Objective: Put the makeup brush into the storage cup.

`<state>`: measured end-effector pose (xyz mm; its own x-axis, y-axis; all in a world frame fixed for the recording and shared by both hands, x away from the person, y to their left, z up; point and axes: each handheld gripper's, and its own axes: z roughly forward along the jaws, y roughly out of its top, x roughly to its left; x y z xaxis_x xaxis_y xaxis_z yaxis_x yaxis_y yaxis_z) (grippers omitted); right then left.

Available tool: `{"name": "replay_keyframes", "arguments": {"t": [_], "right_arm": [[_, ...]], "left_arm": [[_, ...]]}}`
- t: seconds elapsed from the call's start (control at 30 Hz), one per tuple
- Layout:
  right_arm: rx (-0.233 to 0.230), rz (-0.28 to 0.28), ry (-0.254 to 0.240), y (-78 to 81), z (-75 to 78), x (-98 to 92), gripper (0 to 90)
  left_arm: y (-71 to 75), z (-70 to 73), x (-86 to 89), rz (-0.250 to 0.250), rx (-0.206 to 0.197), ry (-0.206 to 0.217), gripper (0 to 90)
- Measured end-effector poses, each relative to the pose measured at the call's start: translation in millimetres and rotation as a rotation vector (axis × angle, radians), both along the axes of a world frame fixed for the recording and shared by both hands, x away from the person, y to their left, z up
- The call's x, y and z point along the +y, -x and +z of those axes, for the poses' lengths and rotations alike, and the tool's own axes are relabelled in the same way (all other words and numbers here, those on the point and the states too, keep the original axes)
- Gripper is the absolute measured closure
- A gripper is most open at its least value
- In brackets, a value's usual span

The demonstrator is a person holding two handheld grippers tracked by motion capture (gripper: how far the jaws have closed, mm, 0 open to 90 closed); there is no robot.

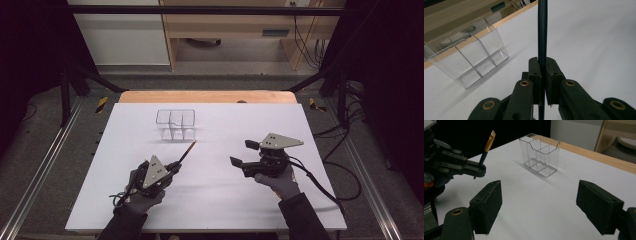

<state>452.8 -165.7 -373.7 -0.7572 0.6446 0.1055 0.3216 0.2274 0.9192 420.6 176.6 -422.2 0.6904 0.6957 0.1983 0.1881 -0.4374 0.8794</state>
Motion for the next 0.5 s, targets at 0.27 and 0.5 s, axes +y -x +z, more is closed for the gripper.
{"name": "replay_keyframes", "arguments": {"t": [0.27, 0.5], "right_arm": [[-0.013, -0.002, -0.042, 1.1, -2.6, 17.4, 21.0], [-0.013, -0.006, -0.098, 0.1, -1.1, 28.8, 21.5]], "left_arm": [[0.4, -2.5, -1.4, 0.067, 0.035, 0.079, 83.6], [4.0, -3.0, -6.8, 0.106, 0.035, 0.118, 83.6]]}}
